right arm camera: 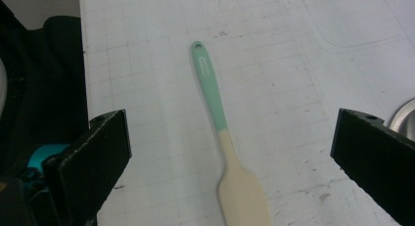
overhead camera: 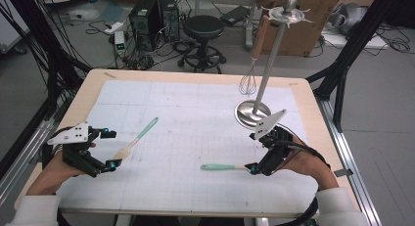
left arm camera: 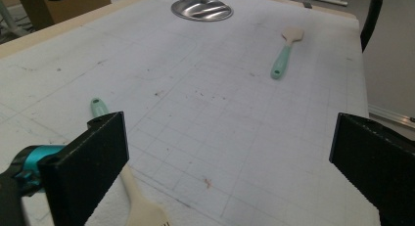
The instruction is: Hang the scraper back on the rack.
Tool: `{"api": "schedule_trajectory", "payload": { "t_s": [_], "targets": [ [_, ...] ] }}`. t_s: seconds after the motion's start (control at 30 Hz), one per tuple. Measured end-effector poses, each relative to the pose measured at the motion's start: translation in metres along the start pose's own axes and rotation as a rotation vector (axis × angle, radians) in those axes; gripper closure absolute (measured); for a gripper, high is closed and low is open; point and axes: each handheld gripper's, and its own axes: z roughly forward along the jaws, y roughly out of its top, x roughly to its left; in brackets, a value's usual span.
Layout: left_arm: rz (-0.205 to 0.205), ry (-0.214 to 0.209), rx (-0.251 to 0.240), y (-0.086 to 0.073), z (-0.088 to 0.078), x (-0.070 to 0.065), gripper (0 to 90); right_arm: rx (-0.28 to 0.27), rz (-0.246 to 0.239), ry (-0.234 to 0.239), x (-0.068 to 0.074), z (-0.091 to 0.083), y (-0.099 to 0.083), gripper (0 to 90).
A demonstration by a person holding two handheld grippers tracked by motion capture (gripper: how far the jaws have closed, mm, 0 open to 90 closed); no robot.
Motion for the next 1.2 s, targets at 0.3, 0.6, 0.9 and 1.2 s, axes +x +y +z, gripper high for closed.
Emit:
{"api": "schedule_trajectory", "payload": {
  "t_s": [0.3, 0.6, 0.9, 1.2],
  "targets": [
    [0.004, 0.0, -0.004, 0.002, -0.001, 0.0, 1.7, 0.062, -0.041, -0.005, -0.002, 0.011, 0.01, 0.3],
    [0.009, 0.002, -0.004, 0.002, -0.002, -0.003, 1.7, 0.146, -0.059, -0.01, -0.005, 0.029, 0.015, 0.3],
    [0.011, 0.0, -0.005, 0.003, -0.001, -0.003, 1.7, 0.21, -0.085, -0.009, -0.007, 0.047, 0.019, 3.7],
    [0.011, -0.002, -0.009, 0.004, -0.002, -0.003, 1.7, 0.285, -0.106, 0.019, -0.009, 0.064, 0.015, 15.3]
  ]
}}
